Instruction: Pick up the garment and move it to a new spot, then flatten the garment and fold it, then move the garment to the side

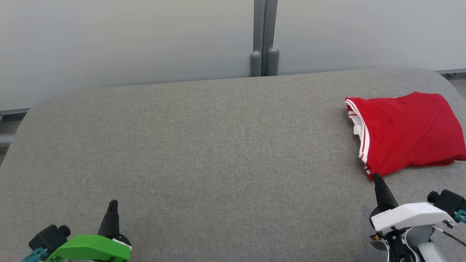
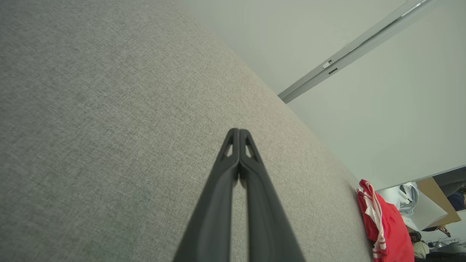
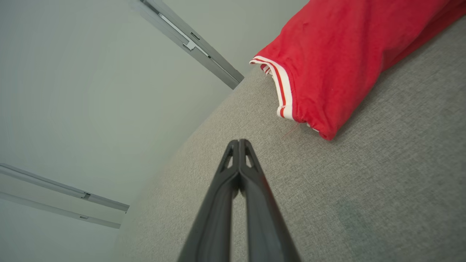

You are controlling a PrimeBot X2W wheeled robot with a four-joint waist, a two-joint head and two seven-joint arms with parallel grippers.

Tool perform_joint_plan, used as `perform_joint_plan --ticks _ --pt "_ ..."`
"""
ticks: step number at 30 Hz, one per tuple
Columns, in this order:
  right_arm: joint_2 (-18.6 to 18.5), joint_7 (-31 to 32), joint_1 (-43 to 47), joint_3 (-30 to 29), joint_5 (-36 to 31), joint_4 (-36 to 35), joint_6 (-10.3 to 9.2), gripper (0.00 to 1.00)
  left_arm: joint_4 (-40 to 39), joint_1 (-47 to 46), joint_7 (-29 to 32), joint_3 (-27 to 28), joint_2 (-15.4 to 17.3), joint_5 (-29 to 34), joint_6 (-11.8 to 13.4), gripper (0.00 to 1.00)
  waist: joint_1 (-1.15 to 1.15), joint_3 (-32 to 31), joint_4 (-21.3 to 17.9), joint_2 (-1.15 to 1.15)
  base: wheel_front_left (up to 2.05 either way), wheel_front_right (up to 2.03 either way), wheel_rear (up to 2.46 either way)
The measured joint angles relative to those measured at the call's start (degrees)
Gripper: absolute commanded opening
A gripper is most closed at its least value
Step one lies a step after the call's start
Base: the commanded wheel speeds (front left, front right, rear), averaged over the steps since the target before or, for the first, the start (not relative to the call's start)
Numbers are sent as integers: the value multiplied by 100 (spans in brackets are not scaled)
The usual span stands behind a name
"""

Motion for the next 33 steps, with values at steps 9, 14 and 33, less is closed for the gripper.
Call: perform_joint_plan --ticks 9,14,33 --pt "3 172 -94 -165 650 52 130 0 70 -66 189 146 -1 -553 -129 0 0 28 18 0 0 0 0" --pt "7 250 -137 -271 1010 85 193 0 88 -83 253 211 -3 -871 -177 0 0 43 27 0 0 0 0" --pt "26 555 -332 -623 2365 200 444 0 140 -325 611 506 -13 -2043 -435 0 0 102 64 0 0 0 0"
